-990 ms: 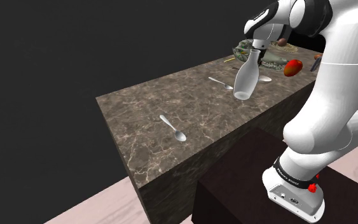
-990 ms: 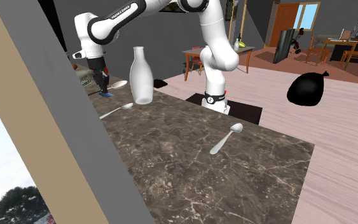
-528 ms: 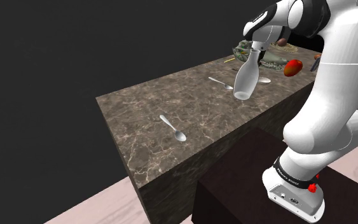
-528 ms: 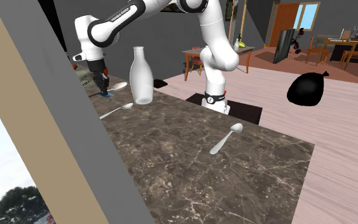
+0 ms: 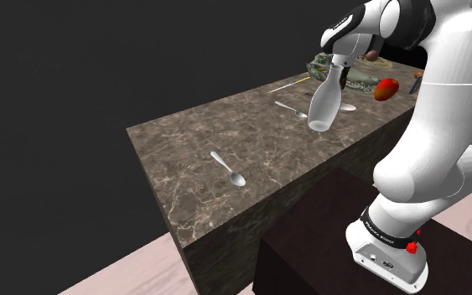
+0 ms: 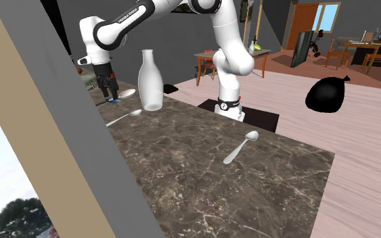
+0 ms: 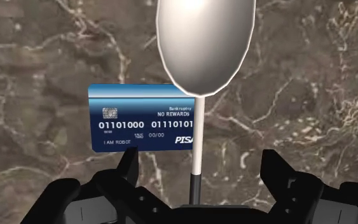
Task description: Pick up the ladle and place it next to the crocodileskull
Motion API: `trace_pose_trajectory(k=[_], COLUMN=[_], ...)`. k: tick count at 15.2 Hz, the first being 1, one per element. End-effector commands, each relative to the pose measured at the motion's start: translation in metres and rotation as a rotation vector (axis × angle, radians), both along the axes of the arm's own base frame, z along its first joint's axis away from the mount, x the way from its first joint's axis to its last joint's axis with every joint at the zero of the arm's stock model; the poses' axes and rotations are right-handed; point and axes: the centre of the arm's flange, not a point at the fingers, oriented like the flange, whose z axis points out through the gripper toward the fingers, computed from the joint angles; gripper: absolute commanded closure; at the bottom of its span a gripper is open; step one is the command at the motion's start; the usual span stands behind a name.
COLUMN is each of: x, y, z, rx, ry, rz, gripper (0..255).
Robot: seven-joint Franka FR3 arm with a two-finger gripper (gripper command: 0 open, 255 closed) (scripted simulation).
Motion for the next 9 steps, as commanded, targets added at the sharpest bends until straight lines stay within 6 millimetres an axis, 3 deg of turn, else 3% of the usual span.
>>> trace_pose_trajectory(k=[1,4,9], x=[0.0,0.001,0.001], y=[-0.001,-0.006,-0.006], z=[0.013,0.05,0.05], rx=[0.0,0.0,0.0], ry=[0.0,0.0,0.0], rz=[0.0,0.0,0.0], gripper=[0,0,0])
